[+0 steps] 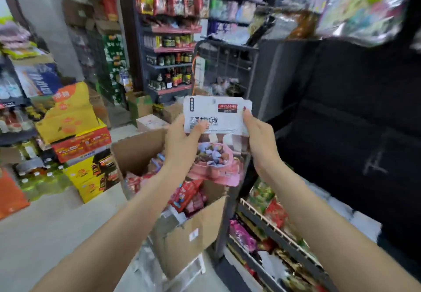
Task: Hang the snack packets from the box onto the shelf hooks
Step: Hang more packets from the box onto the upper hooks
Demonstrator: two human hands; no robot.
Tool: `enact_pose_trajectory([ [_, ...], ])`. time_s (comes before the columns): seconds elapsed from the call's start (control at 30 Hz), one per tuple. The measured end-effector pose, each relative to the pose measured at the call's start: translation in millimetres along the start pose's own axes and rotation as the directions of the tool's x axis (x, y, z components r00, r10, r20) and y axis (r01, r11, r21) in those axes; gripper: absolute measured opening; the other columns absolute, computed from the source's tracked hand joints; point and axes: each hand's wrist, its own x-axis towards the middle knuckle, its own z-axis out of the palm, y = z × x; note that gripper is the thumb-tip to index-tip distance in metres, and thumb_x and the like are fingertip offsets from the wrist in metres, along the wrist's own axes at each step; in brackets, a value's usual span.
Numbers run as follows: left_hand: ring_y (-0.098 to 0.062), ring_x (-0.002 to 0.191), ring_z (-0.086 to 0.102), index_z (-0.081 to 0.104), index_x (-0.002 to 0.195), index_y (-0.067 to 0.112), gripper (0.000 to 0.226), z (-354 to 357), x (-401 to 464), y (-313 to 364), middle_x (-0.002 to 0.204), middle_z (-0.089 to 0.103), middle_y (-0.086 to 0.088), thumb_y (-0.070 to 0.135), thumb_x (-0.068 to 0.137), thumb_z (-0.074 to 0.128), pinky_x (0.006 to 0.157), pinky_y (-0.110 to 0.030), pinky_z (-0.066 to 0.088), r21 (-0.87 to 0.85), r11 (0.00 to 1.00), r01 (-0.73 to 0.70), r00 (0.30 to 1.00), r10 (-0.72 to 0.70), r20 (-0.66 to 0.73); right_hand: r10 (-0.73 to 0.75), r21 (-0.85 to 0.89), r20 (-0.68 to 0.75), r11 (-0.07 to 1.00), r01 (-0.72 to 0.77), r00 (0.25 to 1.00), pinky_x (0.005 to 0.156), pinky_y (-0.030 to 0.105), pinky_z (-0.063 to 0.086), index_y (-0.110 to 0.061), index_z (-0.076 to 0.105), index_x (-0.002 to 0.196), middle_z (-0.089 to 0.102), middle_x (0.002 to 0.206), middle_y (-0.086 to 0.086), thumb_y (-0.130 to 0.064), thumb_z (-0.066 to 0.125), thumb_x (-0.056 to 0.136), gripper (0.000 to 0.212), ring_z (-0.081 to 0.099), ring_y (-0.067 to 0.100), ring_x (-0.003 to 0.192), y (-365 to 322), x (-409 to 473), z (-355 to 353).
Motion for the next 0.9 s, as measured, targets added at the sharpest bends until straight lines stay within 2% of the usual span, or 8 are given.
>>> enact_pose_trajectory([
  [0.13,-0.007,0.091,0.062,0.061,0.108,0.015,0.018,65.0,-31.8,75.2,0.101,0.067,0.007,0.018,0.091,0.06,0.078,-0.022,0.049,-0.048,0.989,-0.143,0.985,0.147,0.091,-0.163,-0.058,-0.199,0.986,0.154,0.966,0.082,0.043,0.053,-0.024,0.072,0.081,0.074,0.089,-0.001,-0.031,0.044,0.1,0.035,0.069,0.02,0.085,-60.0,-46.2,-81.3],
  [0.27,-0.004,0.089,0.061,0.062,0.106,0.016,0.016,137.3,-74.3,140.8,0.1,0.065,0.011,0.018,0.09,0.06,0.077,-0.018,0.048,-0.096,0.964,-0.247,0.945,0.262,0.198,-0.324,-0.225,-0.435,0.943,0.247,0.84,0.066,0.022,0.047,-0.016,0.061,0.084,0.063,0.078,-0.011,-0.019,0.044,0.101,0.024,0.056,-0.003,0.069,-102.1,-98.4,-168.5],
  [0.33,0.001,0.085,0.061,0.063,0.104,0.018,0.014,174.2,-100.8,167.6,0.095,0.064,0.015,0.019,0.09,0.06,0.076,-0.018,0.048,-0.144,0.95,-0.276,0.92,0.305,0.246,-0.373,-0.278,-0.502,0.924,0.263,0.78,0.075,0.02,0.05,-0.023,0.059,0.104,0.064,0.097,-0.012,-0.018,0.046,0.1,0.015,0.059,-0.005,0.087,-117.0,-126.2,-214.3],
  [0.43,0.012,0.079,0.058,0.063,0.101,0.019,0.011,229.5,-143.3,203.8,0.086,0.062,0.022,0.022,0.091,0.059,0.069,-0.01,0.046,-0.201,0.928,-0.313,0.879,0.363,0.309,-0.416,-0.341,-0.565,0.904,0.257,0.712,0.095,0.019,0.044,-0.028,0.045,0.135,0.051,0.131,-0.013,-0.016,0.046,0.099,0.037,0.051,0.0,0.116,-142.0,-170.1,-280.0],
  [0.53,0.014,0.079,0.058,0.063,0.102,0.017,0.013,281.9,-184.6,241.2,0.084,0.062,0.022,0.022,0.091,0.059,0.067,-0.008,0.046,-0.267,0.9,-0.343,0.847,0.42,0.326,-0.487,-0.435,-0.586,0.863,0.255,0.647,0.096,0.008,0.029,-0.03,0.033,0.145,0.036,0.147,-0.016,-0.013,0.045,0.1,0.05,0.036,-0.008,0.126,-167.6,-212.6,-341.7],
  [0.63,0.006,0.081,0.059,0.063,0.107,0.016,0.017,327.8,-220.6,281.5,0.092,0.063,0.017,0.022,0.091,0.06,0.071,-0.008,0.045,-0.331,0.879,-0.342,0.847,0.441,0.297,-0.547,-0.489,-0.593,0.828,0.276,0.591,0.083,-0.005,0.033,-0.035,0.038,0.142,0.041,0.132,-0.034,-0.007,0.043,0.099,0.051,0.039,-0.025,0.107,-188.1,-245.7,-401.3],
  [0.7,0.003,0.082,0.057,0.062,0.109,0.017,0.019,356.2,-242.0,307.1,0.091,0.06,0.019,0.022,0.091,0.06,0.072,-0.011,0.044,-0.34,0.871,-0.353,0.854,0.449,0.264,-0.563,-0.531,-0.589,0.81,0.248,0.58,0.087,-0.004,0.033,-0.035,0.052,0.131,0.045,0.111,-0.045,-0.008,0.041,0.1,0.043,0.039,-0.023,0.108,-199.7,-263.2,-440.0],
  [0.9,0.004,0.082,0.055,0.061,0.105,0.015,0.013,426.4,-296.9,357.7,0.092,0.059,0.018,0.02,0.093,0.057,0.069,-0.007,0.04,-0.353,0.849,-0.392,0.845,0.484,0.227,-0.599,-0.574,-0.607,0.785,0.233,0.522,0.089,0.001,0.039,-0.025,0.062,0.124,0.057,0.122,-0.019,-0.005,0.042,0.099,0.038,0.052,-0.016,0.099,-225.8,-290.0,-538.1],
])
